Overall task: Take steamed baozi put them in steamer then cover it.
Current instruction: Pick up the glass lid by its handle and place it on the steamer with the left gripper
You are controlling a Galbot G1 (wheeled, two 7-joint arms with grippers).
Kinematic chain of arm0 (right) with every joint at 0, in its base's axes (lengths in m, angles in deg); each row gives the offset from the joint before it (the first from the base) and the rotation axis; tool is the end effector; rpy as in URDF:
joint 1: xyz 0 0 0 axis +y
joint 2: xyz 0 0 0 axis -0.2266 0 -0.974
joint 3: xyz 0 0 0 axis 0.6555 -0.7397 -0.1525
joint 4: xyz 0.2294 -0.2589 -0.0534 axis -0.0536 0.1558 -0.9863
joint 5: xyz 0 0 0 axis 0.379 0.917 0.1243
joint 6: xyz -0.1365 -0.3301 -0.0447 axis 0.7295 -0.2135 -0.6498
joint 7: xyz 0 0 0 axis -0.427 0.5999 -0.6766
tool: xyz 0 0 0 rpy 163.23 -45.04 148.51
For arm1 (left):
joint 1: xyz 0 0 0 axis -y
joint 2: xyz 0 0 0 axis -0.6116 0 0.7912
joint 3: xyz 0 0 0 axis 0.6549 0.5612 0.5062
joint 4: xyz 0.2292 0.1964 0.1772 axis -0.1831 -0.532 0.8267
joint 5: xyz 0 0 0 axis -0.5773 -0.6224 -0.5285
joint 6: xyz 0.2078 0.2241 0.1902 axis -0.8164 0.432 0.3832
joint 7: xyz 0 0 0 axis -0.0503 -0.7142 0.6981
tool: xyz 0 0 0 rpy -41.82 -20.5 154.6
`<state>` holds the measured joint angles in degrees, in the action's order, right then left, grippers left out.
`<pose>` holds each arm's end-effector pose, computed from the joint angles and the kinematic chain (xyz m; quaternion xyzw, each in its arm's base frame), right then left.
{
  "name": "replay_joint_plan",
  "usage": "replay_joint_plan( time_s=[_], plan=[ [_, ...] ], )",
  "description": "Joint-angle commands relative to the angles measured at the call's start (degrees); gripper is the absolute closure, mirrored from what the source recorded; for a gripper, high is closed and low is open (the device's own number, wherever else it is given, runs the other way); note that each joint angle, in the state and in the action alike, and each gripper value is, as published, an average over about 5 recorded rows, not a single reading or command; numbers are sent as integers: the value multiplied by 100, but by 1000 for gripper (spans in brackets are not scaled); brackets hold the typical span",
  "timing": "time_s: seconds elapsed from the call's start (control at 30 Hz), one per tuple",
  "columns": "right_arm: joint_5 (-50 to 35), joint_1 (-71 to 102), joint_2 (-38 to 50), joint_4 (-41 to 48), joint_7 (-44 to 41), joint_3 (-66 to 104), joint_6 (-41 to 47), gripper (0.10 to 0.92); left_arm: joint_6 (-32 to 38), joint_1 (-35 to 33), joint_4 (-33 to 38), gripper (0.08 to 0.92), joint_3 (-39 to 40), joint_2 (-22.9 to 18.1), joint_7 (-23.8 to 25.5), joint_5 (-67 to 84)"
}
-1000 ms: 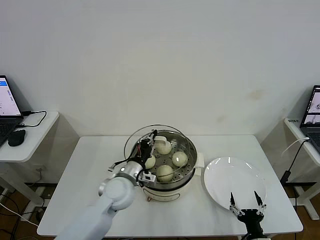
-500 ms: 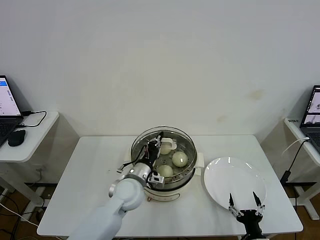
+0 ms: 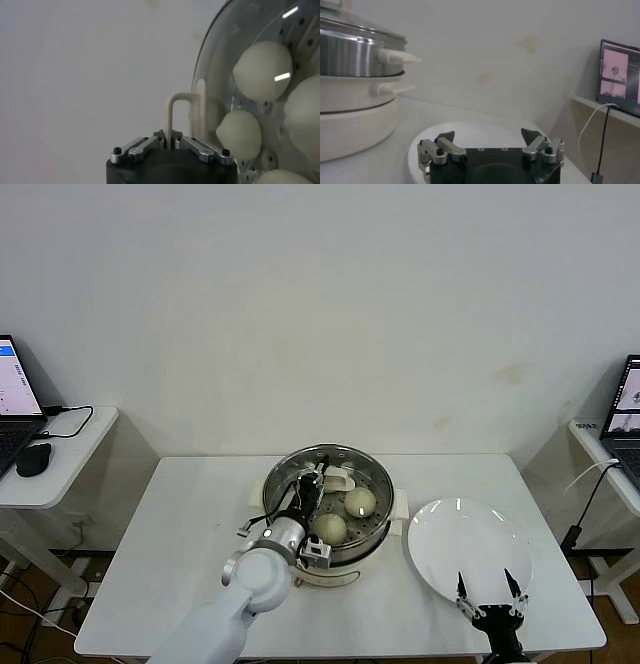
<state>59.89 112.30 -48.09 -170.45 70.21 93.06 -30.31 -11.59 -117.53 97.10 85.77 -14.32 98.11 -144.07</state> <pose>0.1272 -0.0958 -0.3906 -0.0446 -0.9912 0.1079 0.0623 0.3372 -0.1017 -0.2678 0.1473 0.7085 0.6814 0.1097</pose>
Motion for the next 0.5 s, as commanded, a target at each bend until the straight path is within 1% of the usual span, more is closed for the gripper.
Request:
replay_joint_plan(
  time_s=[0.03, 0.33, 0.4, 0.5],
  plan=[
    [9, 1, -2, 12, 0, -7, -11, 203, 23, -58, -6, 854, 19, -49, -18, -63],
    [30, 0, -1, 18, -10, -32, -5, 203, 133, -100, 54, 851, -29, -82, -71, -97],
    [39, -6, -2, 29, -10, -50, -4, 203, 125, -134, 157, 829, -46, -42, -86, -24],
    [59, -19, -3, 53, -9, -86, -3, 203, 101, -259, 407, 755, -71, 68, -110, 158]
  ],
)
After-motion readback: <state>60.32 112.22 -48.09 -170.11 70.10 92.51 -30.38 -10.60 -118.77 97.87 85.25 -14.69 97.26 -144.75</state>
